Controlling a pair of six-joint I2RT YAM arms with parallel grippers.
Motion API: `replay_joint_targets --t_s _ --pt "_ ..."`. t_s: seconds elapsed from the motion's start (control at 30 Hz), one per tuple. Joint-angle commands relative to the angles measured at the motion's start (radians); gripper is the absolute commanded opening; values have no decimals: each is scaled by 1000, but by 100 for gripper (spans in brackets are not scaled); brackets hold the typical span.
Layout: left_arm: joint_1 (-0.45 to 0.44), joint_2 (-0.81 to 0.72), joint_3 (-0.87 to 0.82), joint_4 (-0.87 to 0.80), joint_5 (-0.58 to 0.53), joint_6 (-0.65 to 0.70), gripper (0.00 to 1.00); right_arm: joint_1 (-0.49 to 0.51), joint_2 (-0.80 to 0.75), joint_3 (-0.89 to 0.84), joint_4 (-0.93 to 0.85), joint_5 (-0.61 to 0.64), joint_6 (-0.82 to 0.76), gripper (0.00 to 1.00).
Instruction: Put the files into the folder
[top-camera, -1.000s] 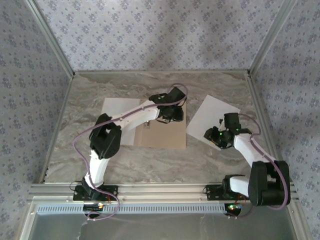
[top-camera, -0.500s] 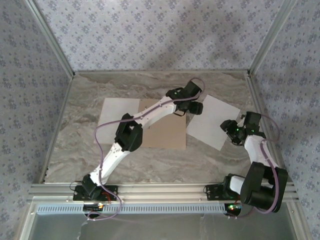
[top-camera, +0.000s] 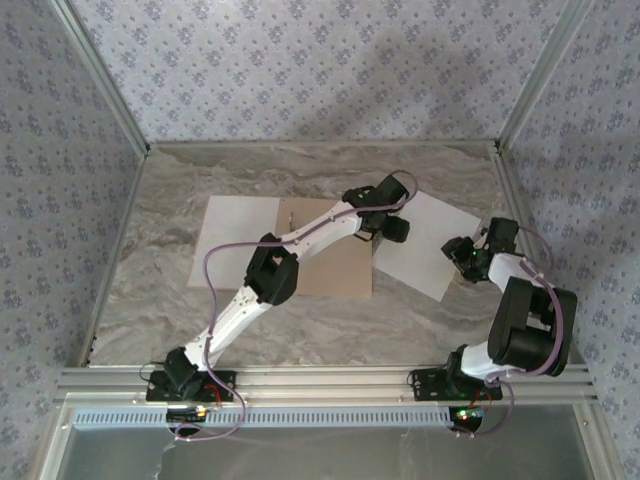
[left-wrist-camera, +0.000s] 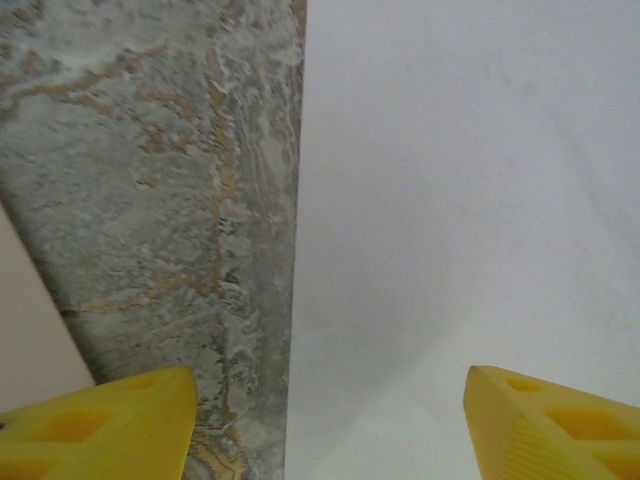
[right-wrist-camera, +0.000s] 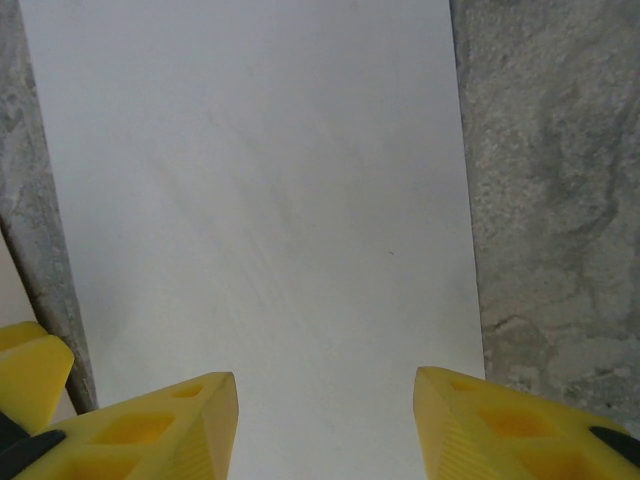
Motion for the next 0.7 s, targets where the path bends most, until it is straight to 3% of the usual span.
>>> replay_joint_targets --t_s 0.0,0.67 --pt "-16 26 38 -4 35 -2 68 13 37 35 13 -6 5 51" --pt "-41 58 38 -22 71 -68 69 38 151 54 33 -16 15 51"
